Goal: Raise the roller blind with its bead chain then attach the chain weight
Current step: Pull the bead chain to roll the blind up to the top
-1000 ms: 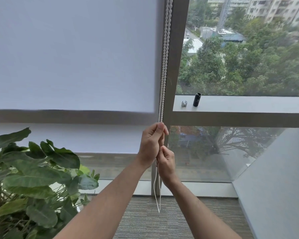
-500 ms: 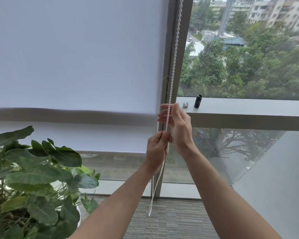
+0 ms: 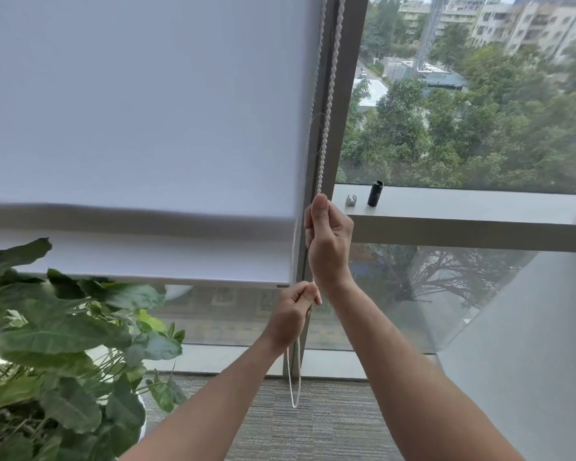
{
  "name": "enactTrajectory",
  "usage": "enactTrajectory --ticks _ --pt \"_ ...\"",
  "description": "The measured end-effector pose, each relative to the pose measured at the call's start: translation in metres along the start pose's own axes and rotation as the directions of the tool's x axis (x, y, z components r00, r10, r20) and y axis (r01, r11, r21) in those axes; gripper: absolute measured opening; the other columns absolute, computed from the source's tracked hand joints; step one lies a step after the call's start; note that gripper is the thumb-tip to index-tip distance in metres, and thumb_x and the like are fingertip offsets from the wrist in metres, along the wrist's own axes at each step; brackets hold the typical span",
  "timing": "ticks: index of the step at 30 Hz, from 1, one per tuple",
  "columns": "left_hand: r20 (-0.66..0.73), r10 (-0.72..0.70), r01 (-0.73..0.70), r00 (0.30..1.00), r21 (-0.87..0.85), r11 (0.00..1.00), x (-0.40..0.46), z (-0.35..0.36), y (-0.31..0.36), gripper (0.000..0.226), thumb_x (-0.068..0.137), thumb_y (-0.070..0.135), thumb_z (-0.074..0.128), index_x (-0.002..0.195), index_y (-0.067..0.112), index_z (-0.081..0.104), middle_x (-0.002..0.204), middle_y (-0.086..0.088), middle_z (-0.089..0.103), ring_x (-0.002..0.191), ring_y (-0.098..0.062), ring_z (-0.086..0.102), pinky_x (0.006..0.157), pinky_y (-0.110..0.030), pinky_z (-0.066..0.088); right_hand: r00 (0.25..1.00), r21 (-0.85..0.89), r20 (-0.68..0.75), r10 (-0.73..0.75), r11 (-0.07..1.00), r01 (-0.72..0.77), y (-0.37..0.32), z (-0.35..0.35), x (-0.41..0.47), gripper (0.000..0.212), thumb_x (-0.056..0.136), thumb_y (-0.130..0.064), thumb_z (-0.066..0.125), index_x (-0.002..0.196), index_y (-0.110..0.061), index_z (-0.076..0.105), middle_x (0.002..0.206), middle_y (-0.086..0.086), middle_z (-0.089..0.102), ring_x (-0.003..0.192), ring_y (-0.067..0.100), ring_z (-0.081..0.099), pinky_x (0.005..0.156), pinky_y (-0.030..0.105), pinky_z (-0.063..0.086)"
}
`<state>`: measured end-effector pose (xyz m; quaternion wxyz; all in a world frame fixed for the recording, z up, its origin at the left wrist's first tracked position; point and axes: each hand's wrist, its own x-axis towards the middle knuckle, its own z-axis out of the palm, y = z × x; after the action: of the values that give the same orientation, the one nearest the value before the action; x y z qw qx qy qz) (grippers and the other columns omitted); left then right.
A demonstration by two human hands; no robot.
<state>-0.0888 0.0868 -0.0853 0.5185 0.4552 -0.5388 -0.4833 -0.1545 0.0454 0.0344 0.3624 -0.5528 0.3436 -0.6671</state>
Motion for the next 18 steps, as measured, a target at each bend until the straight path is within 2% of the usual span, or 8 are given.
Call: enactTrajectory --ticks 3,5,7,8,12,14,16,18 --pt "0.113 -0.045 0.031 0.993 0.120 0.992 -0.008 -0.012 -0.015 0.030 0.095 0.031 0.051 0.068 0.032 0.066 0.057 -0.004 0.047 0.056 -0.020 0.042 0.055 -0.033 0.031 0.999 -0.045 -0.002 0.043 0.998 -0.043 0.024 -0.011 -0.018 0.046 0.101 -0.042 0.042 0.057 -0.026 0.043 0.050 -0.013 0.038 0.048 0.011 0.031 0.049 0.028 0.025" --pt "0.157 -0.127 0.100 0.979 0.168 0.981 -0.012 -0.021 -0.023 0.022 0.087 0.037 0.053 0.089 0.032 0.074 0.084 0.008 0.069 0.081 -0.009 0.062 0.075 -0.027 0.045 0.997 -0.077 -0.018 0.076 0.994 -0.077 0.038 -0.020 -0.029 0.045 0.100 -0.040 0.043 0.057 -0.027 0.044 0.050 -0.013 0.039 0.049 0.008 0.033 0.050 0.026 0.027" --pt "0.122 -0.182 0.165 0.976 0.137 0.977 -0.009 -0.028 -0.024 0.042 0.083 0.036 0.052 0.117 0.021 0.070 0.116 0.001 0.071 0.112 -0.012 0.063 0.098 -0.035 0.047 0.992 -0.096 -0.026 0.123 0.988 -0.124 0.051 -0.026 -0.038 0.045 0.099 -0.039 0.043 0.056 -0.027 0.045 0.049 -0.013 0.040 0.048 0.006 0.033 0.049 0.023 0.028" --pt "0.069 -0.187 0.180 0.980 0.096 0.979 -0.006 -0.030 -0.021 0.047 0.083 0.033 0.051 0.123 0.017 0.067 0.120 -0.004 0.070 0.117 -0.017 0.061 0.103 -0.041 0.046 0.989 -0.094 -0.021 0.147 0.984 -0.149 0.058 -0.029 -0.043 0.045 0.099 -0.039 0.043 0.056 -0.028 0.046 0.049 -0.013 0.040 0.048 0.005 0.034 0.049 0.022 0.028" --pt "-0.059 -0.075 0.068 0.995 -0.107 0.992 0.013 -0.027 0.014 0.039 0.091 0.035 0.048 0.115 0.013 0.069 0.111 -0.017 0.070 0.106 -0.028 0.064 0.097 -0.049 0.047 0.976 -0.059 0.019 0.217 0.975 -0.215 0.083 -0.033 -0.062 0.041 0.101 -0.029 0.044 0.062 -0.027 0.058 0.053 -0.017 0.050 0.050 -0.002 0.042 0.051 0.015 0.034" --pt "-0.058 0.007 -0.017 0.998 -0.174 0.985 0.023 -0.022 0.036 0.037 0.095 0.040 0.047 0.112 0.015 0.070 0.106 -0.014 0.071 0.103 -0.026 0.065 0.092 -0.042 0.050 0.969 -0.079 0.026 0.245 0.967 -0.243 0.095 -0.031 -0.070 0.041 0.100 -0.028 0.045 0.063 -0.023 0.059 0.053 -0.018 0.050 0.051 -0.001 0.041 0.052 0.019 0.033" --pt "-0.011 0.100 -0.100 0.995 -0.217 0.971 0.032 -0.014 0.056 0.040 0.097 0.043 0.048 0.114 0.014 0.069 0.100 -0.011 0.071 0.097 -0.026 0.067 0.087 -0.036 0.052 0.963 -0.105 0.021 0.270 0.958 -0.266 0.103 -0.029 -0.077 0.043 0.099 -0.033 0.044 0.057 -0.029 0.053 0.051 -0.016 0.046 0.051 0.000 0.036 0.053 0.021 0.030" --pt "0.036 0.164 -0.151 0.986 -0.241 0.959 0.037 -0.005 0.069 0.038 0.098 0.044 0.048 0.108 0.014 0.069 0.081 -0.005 0.068 0.076 -0.022 0.065 0.070 -0.031 0.052 0.957 -0.107 0.022 0.290 0.952 -0.287 0.107 -0.028 -0.080 0.044 0.098 -0.032 0.044 0.055 -0.030 0.049 0.050 -0.015 0.043 0.052 0.001 0.033 0.053 0.022 0.028"
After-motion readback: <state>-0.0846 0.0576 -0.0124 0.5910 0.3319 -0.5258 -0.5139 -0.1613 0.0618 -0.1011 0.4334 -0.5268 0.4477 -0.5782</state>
